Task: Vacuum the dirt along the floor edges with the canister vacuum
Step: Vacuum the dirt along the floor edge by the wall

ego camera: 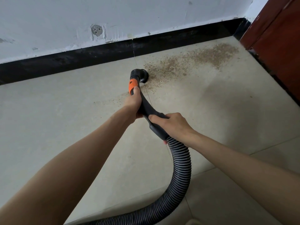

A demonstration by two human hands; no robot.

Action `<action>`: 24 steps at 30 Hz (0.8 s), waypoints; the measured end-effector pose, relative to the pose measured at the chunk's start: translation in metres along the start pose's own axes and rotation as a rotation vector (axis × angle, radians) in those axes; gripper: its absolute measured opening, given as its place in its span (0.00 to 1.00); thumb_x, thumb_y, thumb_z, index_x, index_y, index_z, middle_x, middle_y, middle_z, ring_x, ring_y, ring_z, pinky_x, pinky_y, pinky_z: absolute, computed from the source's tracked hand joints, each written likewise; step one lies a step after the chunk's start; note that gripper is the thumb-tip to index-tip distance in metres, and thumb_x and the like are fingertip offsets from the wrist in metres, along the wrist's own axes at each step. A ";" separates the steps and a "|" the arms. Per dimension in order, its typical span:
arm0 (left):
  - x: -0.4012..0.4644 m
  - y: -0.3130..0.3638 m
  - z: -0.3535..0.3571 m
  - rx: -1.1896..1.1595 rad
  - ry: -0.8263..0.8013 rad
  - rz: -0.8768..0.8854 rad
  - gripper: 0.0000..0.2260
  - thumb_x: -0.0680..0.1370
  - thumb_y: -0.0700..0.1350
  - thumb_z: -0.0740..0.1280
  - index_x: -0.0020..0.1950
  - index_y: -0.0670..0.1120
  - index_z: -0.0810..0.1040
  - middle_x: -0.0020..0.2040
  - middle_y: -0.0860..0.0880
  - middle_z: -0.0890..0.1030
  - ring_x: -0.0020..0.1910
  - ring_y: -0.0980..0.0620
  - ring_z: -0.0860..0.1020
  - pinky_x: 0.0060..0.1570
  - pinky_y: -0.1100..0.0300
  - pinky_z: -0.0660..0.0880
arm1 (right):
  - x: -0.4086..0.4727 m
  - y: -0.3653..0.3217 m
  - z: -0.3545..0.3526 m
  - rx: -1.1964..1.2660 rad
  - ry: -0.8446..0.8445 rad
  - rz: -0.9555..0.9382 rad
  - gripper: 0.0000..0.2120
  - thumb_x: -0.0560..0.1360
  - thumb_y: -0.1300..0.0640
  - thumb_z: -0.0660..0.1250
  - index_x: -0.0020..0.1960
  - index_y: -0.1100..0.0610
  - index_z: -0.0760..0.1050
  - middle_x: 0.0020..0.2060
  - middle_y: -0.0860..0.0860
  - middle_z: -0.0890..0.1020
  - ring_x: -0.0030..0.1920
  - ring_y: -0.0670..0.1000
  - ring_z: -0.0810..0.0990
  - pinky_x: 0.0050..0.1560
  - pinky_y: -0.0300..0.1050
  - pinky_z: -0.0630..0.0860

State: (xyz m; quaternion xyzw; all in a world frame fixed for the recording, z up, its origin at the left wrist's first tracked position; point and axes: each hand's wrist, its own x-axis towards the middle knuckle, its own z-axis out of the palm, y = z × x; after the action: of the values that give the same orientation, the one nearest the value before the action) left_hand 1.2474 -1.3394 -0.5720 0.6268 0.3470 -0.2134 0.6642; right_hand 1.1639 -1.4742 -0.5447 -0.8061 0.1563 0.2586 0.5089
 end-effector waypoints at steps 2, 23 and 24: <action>0.003 0.001 0.002 -0.004 0.003 -0.002 0.23 0.80 0.61 0.54 0.57 0.41 0.65 0.53 0.38 0.79 0.52 0.39 0.80 0.52 0.44 0.79 | 0.004 0.000 -0.001 -0.003 0.003 -0.007 0.22 0.68 0.39 0.71 0.40 0.59 0.78 0.31 0.52 0.81 0.23 0.49 0.79 0.26 0.39 0.76; -0.012 -0.011 -0.149 -0.152 0.317 -0.001 0.29 0.79 0.62 0.53 0.71 0.43 0.64 0.59 0.41 0.75 0.55 0.40 0.77 0.41 0.49 0.77 | 0.004 -0.059 0.105 -0.124 -0.336 -0.103 0.25 0.64 0.38 0.71 0.43 0.61 0.79 0.32 0.54 0.81 0.25 0.54 0.79 0.28 0.44 0.78; -0.014 -0.016 -0.158 -0.158 0.326 -0.004 0.30 0.79 0.63 0.54 0.72 0.43 0.63 0.60 0.41 0.75 0.55 0.40 0.77 0.43 0.48 0.77 | 0.000 -0.059 0.112 -0.138 -0.346 -0.105 0.25 0.63 0.37 0.71 0.43 0.60 0.79 0.32 0.54 0.81 0.26 0.54 0.80 0.29 0.45 0.79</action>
State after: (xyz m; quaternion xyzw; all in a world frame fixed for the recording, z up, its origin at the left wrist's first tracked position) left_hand 1.1960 -1.1882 -0.5686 0.5984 0.4670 -0.0822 0.6458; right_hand 1.1657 -1.3478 -0.5400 -0.7895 0.0062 0.3766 0.4846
